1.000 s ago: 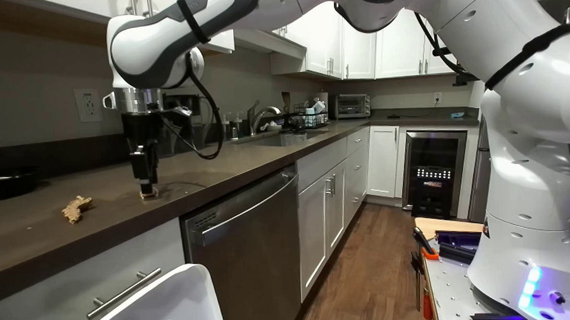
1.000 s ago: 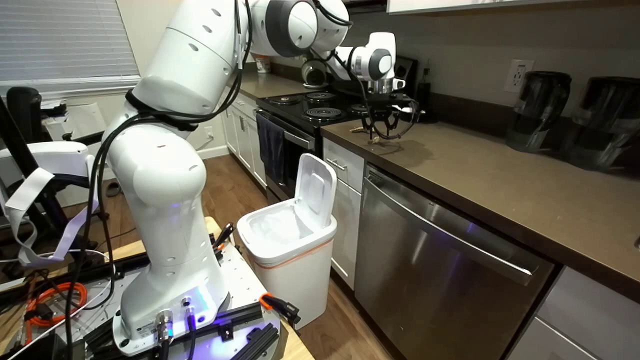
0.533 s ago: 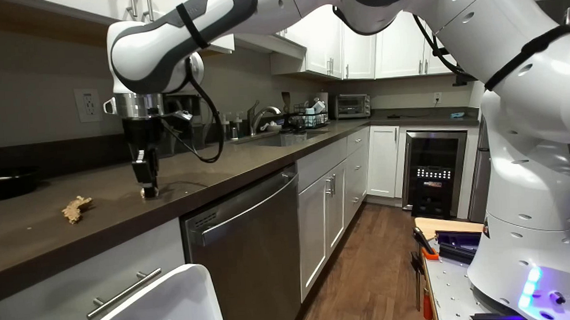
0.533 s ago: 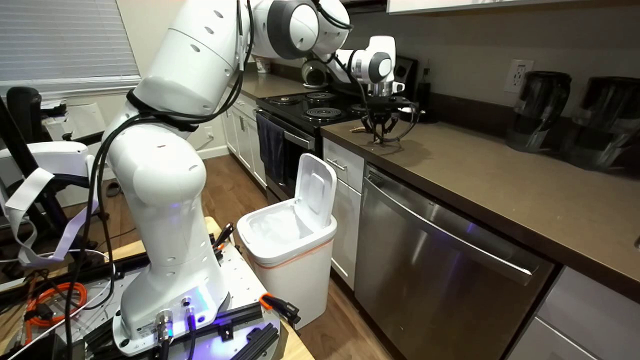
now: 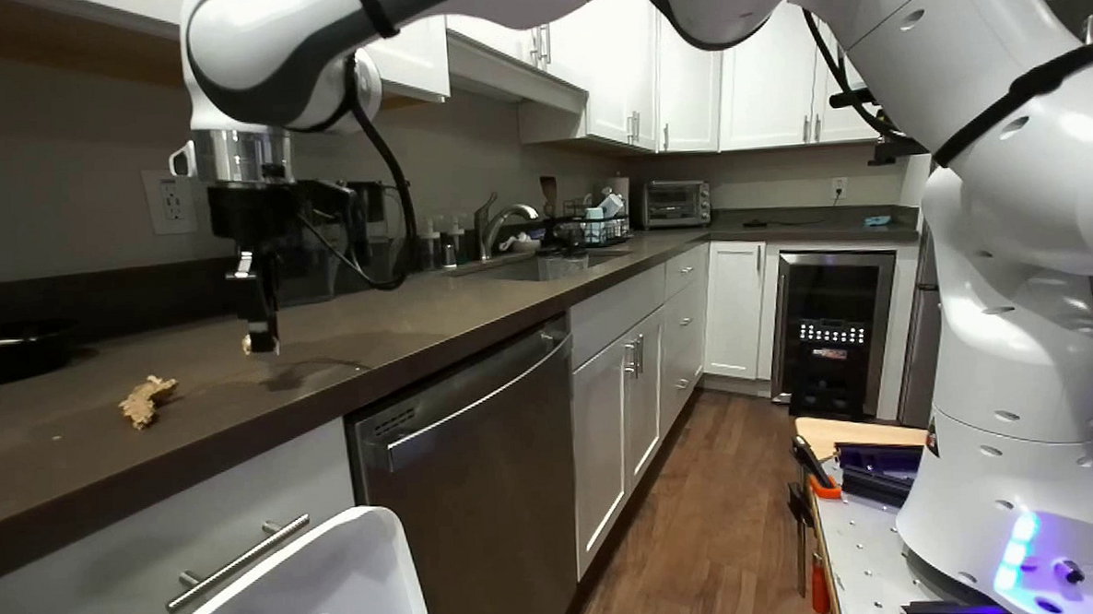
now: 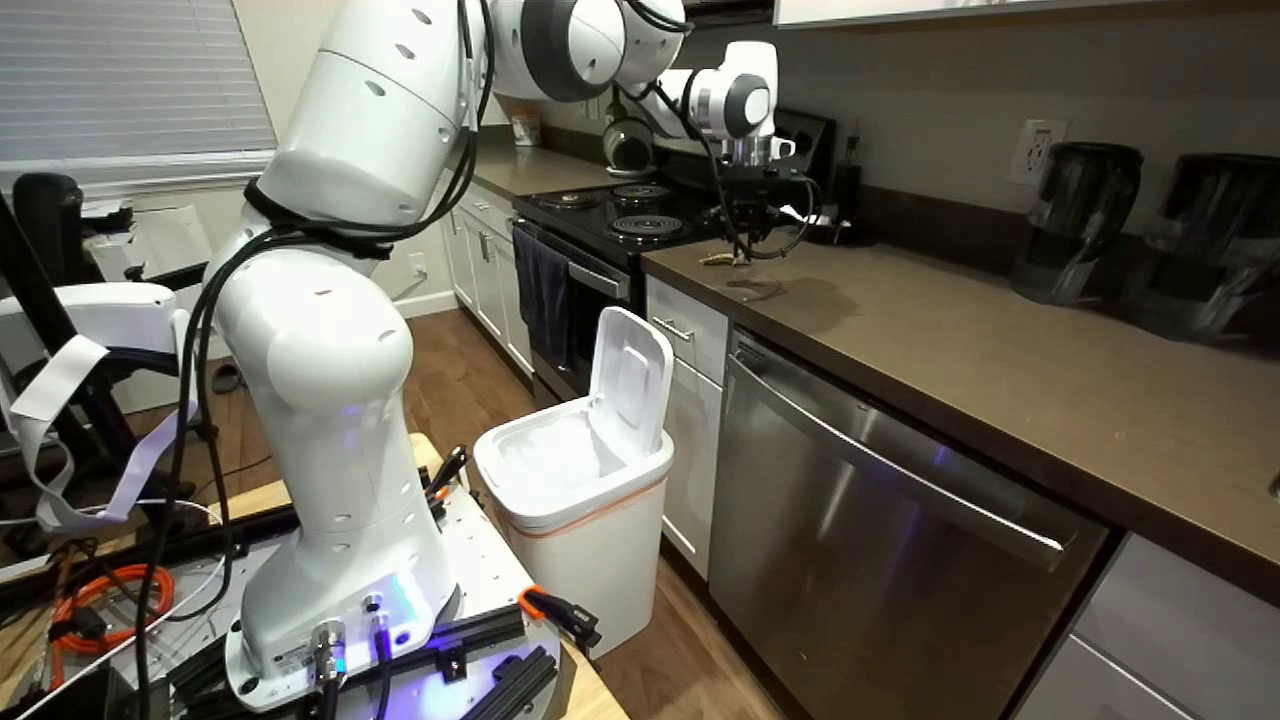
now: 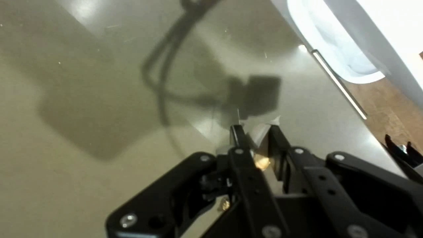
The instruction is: Put the paper in the bin
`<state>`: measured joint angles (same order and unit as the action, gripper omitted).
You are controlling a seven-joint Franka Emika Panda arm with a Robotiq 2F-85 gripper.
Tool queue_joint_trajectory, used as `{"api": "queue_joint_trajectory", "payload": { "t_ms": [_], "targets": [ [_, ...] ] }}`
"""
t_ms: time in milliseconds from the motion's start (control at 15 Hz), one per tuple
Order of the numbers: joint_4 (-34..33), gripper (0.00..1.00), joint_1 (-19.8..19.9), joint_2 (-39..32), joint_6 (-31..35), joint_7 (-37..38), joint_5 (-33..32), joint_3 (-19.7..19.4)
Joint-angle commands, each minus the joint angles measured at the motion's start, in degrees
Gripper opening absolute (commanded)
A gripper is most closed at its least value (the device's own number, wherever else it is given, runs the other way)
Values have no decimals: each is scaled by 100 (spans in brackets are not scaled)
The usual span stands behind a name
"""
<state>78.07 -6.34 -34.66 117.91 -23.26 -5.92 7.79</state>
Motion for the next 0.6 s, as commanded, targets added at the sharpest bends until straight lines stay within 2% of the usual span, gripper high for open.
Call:
{"api": "queue_joint_trajectory", "payload": {
  "t_ms": [0, 200, 533],
  "targets": [
    [497, 9, 3, 778, -466, 80, 173, 149],
    [1063, 9, 4, 1441, -661, 186, 382, 239],
    [2454, 9, -36, 2675, -424, 194, 963, 381]
  ]
}}
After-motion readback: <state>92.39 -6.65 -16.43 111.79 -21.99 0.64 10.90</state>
